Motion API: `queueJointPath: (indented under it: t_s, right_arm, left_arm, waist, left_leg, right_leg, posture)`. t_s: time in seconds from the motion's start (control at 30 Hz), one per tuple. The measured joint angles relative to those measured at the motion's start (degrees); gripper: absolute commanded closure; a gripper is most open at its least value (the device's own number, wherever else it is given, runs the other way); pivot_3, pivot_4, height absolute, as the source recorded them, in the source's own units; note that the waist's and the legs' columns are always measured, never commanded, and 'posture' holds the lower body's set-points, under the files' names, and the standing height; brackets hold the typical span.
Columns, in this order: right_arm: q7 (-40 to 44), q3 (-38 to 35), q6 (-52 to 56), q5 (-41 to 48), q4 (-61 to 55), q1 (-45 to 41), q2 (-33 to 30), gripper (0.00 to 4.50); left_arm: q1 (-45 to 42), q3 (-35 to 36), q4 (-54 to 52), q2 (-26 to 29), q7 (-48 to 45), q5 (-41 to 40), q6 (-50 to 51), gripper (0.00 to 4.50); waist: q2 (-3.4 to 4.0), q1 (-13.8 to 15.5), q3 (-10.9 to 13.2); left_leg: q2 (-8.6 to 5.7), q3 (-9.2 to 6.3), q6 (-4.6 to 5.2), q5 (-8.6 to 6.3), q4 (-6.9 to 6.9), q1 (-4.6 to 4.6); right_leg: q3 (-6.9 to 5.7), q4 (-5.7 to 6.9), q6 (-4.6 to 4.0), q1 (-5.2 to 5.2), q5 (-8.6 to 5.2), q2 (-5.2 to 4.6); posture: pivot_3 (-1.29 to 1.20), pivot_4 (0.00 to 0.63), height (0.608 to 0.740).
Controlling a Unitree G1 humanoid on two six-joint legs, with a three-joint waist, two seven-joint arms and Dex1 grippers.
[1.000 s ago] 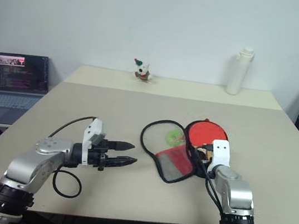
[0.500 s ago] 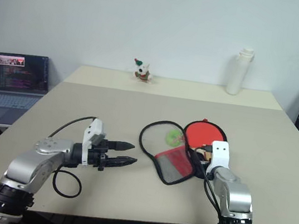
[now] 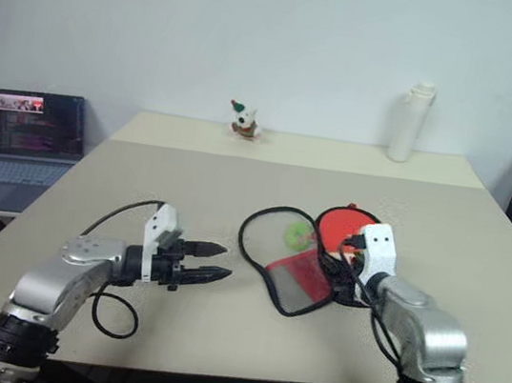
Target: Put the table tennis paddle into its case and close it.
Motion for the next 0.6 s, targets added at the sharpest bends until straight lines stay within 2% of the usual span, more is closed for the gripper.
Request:
queueJointPath:
  t_s: [0.03,0.13,0.23,0.43,0.6]
  right_arm:
    - [1.56,-1.55,1.50,2.16,-1.56,-0.18,-1.83,0.00]
    - [4.79,-5.13,4.06,6.23,-4.56,-0.09,-7.00,0.00]
    - [5.86,-5.80,4.70,8.43,-5.68,0.41,-8.87,0.00]
    - [4.95,-5.37,4.81,9.49,-6.50,2.42,-9.60,0.00]
    - [4.11,-5.29,4.65,9.62,-6.87,3.13,-10.43,0.00]
  left_arm:
    - [-0.58,-0.34,1.95,-0.43,0.66,1.18,-0.60,2.17]
    - [-3.06,-1.85,8.01,-2.28,2.46,4.36,-2.31,3.26]
    - [-6.08,-3.67,13.79,-5.25,3.58,7.20,-5.14,4.41]
    - [-12.43,-6.36,25.90,-12.39,4.40,11.58,-11.56,4.46]
    - [-15.77,-6.80,33.31,-15.46,3.73,13.29,-15.27,4.46]
  waist:
    - [0.00,0.03,0.00]
    - [-0.05,0.21,-0.02]
    - [-0.09,0.20,-0.03]
    - [-0.10,0.22,-0.03]
    - [-0.11,0.17,-0.02]
  left_leg:
    - [-0.01,0.00,0.00,0.00,0.00,0.00]
    - [-0.05,-0.03,0.00,0.00,0.02,0.00]
    - [-0.08,0.00,0.00,0.00,0.02,-0.02]
    - [-0.16,0.03,0.00,0.00,0.01,-0.05]
    - [-0.16,-0.01,0.00,0.00,0.02,-0.03]
  right_leg:
    - [-0.03,0.00,0.00,0.01,0.00,-0.01]
    - [-0.04,-0.03,0.01,0.04,0.00,-0.04]
    - [-0.01,-0.07,0.01,0.05,0.00,-0.06]
    - [-0.01,-0.09,0.02,0.03,0.01,-0.06]
    - [-0.02,-0.05,0.03,0.05,0.02,-0.06]
  posture:
    - [0.00,0.150,0.740]
    - [0.00,0.150,0.740]
    - [0.00,0.150,0.740]
    - [0.00,0.150,0.740]
    - [0.00,0.150,0.740]
